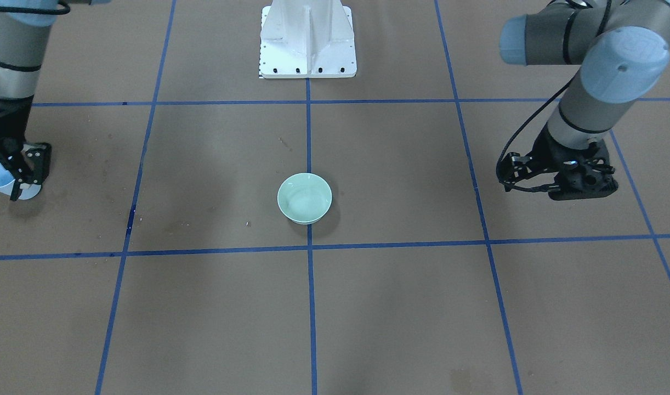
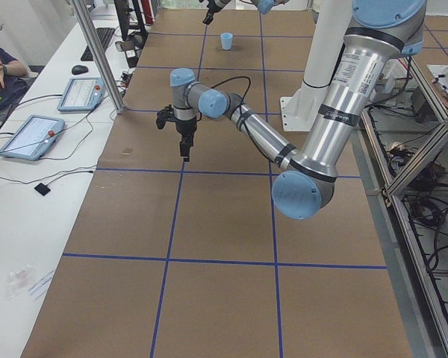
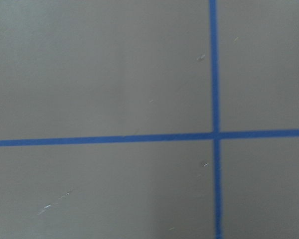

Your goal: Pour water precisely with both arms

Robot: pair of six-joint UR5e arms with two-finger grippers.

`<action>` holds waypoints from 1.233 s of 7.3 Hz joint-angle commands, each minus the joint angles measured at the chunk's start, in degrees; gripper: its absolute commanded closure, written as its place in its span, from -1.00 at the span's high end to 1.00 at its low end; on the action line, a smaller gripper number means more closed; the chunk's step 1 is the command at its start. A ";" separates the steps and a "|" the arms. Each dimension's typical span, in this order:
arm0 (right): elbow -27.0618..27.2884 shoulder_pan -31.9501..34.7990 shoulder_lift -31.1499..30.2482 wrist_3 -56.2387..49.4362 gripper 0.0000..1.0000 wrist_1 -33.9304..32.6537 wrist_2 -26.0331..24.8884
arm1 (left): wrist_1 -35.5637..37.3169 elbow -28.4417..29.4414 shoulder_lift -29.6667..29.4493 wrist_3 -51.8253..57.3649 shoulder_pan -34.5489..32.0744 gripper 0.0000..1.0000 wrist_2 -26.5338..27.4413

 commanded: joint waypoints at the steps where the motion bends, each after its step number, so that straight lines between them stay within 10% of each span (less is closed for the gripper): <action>1: -8.33 9.00 -0.20 -8.18 0.98 7.91 3.89 | -12.09 6.15 -6.92 -11.84 4.31 1.00 -0.30; 4: -18.08 19.73 -0.29 -20.21 0.98 16.06 14.93 | -33.94 11.45 -7.29 -29.96 12.91 1.00 -0.21; 9: -29.10 29.16 -0.38 -34.56 0.98 17.50 40.17 | -34.15 17.67 -14.30 -31.94 21.90 1.00 2.67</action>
